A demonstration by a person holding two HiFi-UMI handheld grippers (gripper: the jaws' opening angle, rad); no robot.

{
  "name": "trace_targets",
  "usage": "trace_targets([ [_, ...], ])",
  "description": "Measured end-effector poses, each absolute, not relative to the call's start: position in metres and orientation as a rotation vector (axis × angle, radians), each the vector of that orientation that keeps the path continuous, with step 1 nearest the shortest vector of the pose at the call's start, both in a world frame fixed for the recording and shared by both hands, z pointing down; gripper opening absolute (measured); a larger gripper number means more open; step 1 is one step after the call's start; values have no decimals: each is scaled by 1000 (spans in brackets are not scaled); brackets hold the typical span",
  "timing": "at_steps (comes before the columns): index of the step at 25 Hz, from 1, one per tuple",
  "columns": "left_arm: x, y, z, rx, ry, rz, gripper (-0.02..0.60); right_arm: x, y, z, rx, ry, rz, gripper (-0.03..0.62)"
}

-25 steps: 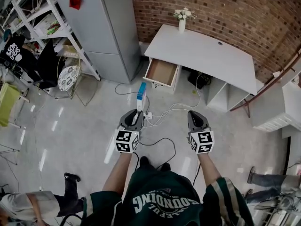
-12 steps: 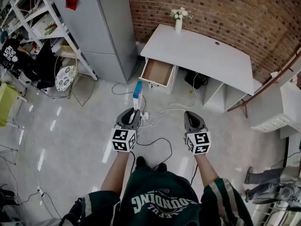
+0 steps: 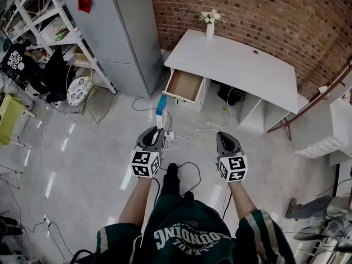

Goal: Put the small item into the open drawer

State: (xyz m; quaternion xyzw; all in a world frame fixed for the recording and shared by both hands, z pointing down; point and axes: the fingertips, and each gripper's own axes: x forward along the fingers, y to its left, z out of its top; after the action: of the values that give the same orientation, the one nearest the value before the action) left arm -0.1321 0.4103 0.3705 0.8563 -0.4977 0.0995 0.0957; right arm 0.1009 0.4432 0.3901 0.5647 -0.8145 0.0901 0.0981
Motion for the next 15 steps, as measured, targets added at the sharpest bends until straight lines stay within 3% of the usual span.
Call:
trace_targets([
  [15,-134,316,376,2523,-1461,231,94,87,346,393,1639,-2421,252,25],
])
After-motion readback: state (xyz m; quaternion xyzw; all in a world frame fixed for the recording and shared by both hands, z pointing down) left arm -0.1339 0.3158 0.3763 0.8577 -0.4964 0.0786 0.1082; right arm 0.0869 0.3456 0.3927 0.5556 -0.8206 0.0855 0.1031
